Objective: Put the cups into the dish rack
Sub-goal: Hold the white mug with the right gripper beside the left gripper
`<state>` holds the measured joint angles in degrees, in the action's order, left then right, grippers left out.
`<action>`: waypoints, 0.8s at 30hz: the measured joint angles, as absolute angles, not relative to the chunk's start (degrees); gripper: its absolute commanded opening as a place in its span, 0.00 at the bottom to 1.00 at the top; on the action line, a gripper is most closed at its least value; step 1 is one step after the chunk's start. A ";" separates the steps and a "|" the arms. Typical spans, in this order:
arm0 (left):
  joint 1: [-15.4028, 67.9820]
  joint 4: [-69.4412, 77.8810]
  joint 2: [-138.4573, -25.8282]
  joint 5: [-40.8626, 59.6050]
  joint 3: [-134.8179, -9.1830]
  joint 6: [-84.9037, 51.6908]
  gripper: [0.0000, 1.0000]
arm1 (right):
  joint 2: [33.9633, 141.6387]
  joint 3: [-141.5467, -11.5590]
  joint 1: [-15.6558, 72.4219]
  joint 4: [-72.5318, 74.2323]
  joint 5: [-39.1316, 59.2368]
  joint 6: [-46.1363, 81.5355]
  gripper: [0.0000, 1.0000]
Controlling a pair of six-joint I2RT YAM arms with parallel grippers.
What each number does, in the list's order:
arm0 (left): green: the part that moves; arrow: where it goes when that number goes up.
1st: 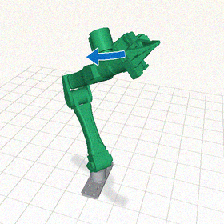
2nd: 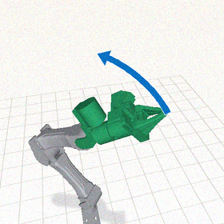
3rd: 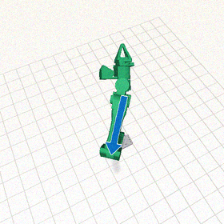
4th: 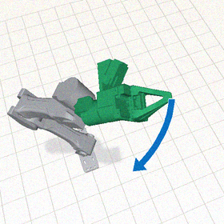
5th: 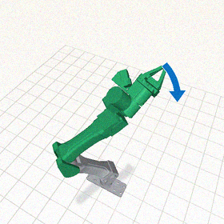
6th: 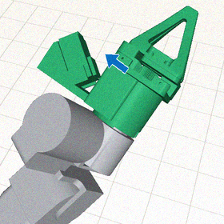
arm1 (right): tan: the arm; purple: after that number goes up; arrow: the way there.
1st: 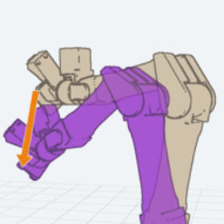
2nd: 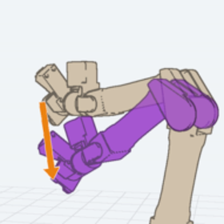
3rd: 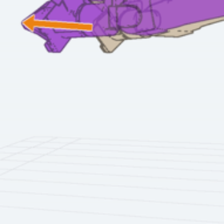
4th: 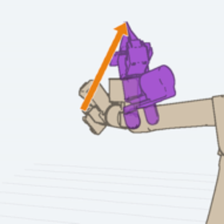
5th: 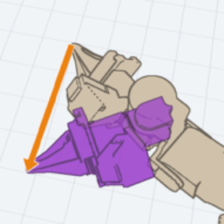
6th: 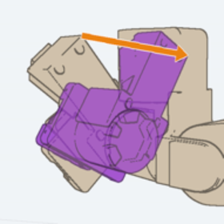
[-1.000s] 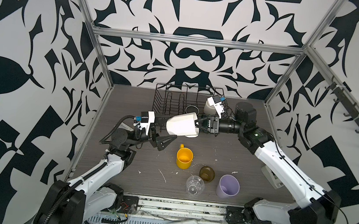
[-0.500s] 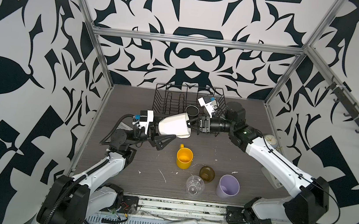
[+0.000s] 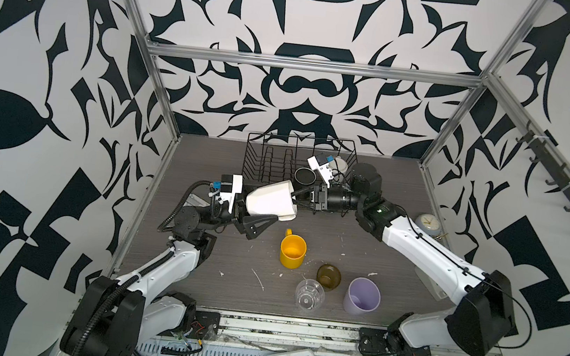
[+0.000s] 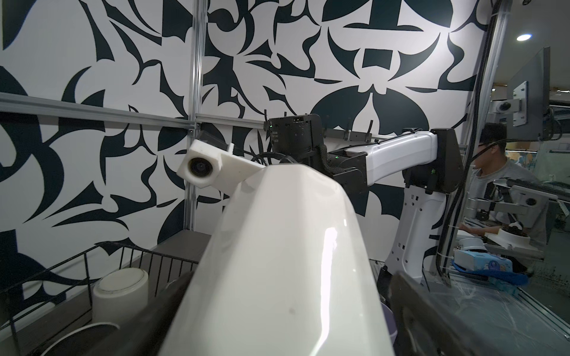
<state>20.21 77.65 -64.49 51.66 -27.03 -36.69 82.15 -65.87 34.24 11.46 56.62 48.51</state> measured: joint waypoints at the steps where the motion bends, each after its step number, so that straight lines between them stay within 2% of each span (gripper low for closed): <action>1: 20.18 78.04 -64.77 51.90 -27.05 -36.99 1.00 | 82.37 -65.80 34.28 11.99 56.80 48.88 0.00; 10: 19.38 78.54 -65.93 53.23 -28.10 -39.51 0.86 | 83.94 -65.39 34.50 16.60 58.74 51.57 0.00; 12: 19.27 78.70 -65.93 53.21 -28.18 -39.90 0.86 | 84.18 -65.36 34.50 17.72 58.96 52.29 0.00; 19: 18.63 78.50 -66.26 53.67 -28.88 -40.84 0.72 | 85.34 -65.28 34.50 20.73 59.51 54.35 0.00; 20: 18.55 78.43 -66.28 53.78 -29.06 -40.95 0.67 | 85.34 -65.28 34.50 21.12 59.51 54.61 0.00; 22: 18.52 78.50 -66.28 53.87 -29.26 -41.06 0.48 | 85.34 -65.28 34.50 21.58 59.59 54.98 0.00; 24: 18.50 78.50 -66.28 53.82 -29.36 -41.28 0.33 | 85.34 -65.28 34.50 21.76 59.57 55.27 0.00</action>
